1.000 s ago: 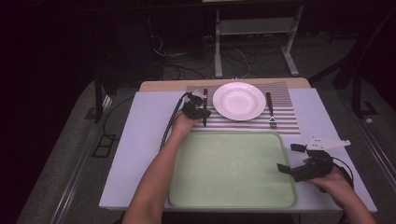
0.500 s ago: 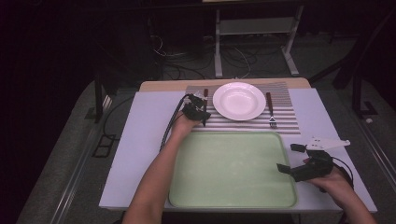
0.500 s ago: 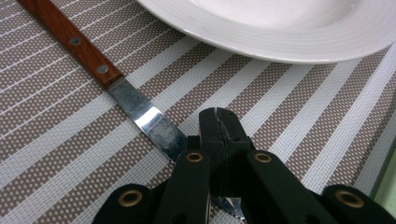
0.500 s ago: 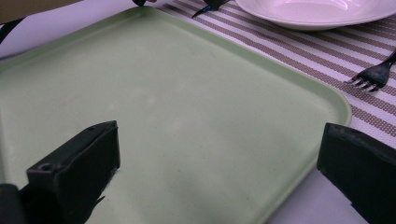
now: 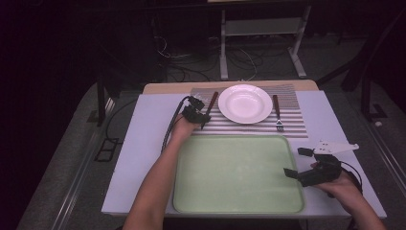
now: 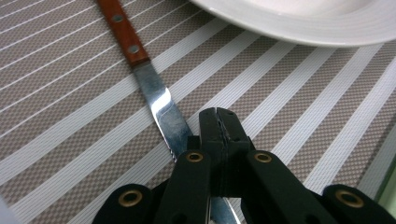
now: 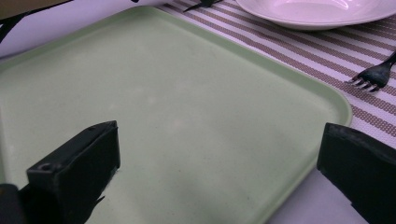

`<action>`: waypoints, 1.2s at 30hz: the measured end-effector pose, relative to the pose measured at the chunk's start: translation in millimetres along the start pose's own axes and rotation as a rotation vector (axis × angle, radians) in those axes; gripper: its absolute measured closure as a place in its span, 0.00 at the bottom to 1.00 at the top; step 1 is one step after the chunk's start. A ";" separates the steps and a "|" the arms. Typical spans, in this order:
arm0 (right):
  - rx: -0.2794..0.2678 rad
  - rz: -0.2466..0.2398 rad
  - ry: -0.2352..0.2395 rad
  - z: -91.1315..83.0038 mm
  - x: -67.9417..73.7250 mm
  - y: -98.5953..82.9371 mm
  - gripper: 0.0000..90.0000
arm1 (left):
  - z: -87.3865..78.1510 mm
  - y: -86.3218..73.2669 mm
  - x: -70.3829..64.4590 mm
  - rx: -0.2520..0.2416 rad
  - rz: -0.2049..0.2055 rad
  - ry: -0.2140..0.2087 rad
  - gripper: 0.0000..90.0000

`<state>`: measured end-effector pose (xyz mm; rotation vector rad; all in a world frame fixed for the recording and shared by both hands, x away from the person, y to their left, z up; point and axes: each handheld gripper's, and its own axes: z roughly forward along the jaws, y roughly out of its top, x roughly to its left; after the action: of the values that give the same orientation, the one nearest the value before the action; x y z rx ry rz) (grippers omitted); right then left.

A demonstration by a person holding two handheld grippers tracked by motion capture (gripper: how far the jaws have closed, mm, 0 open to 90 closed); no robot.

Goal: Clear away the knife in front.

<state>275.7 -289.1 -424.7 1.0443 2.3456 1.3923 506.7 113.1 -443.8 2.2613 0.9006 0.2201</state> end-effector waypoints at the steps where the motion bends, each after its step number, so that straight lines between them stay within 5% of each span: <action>1: 0.001 0.001 0.000 -0.1 0.1 0.0 0.00 | -1.0 -0.6 1.1 0.004 0.002 0.003 0.99; 13: 0.003 0.000 0.000 0.5 0.3 0.0 0.00 | -10.1 -10.8 14.8 -0.016 -0.045 0.030 0.99; 19: 0.004 -0.001 0.001 0.7 0.5 0.0 0.00 | -10.5 -10.6 14.7 -0.015 -0.036 0.035 0.99; 25: 0.000 0.003 -0.001 -0.2 -0.3 -0.1 0.00 | -13.1 -5.2 10.2 -0.056 -0.019 0.034 0.85; 36: -0.003 0.005 0.002 -1.2 0.0 -0.1 0.00 | -8.5 13.5 11.1 -0.057 -0.016 0.044 0.64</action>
<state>275.1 -290.0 -424.1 1.0485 2.3433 1.3994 519.0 117.9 -429.6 2.2034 0.9227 0.2858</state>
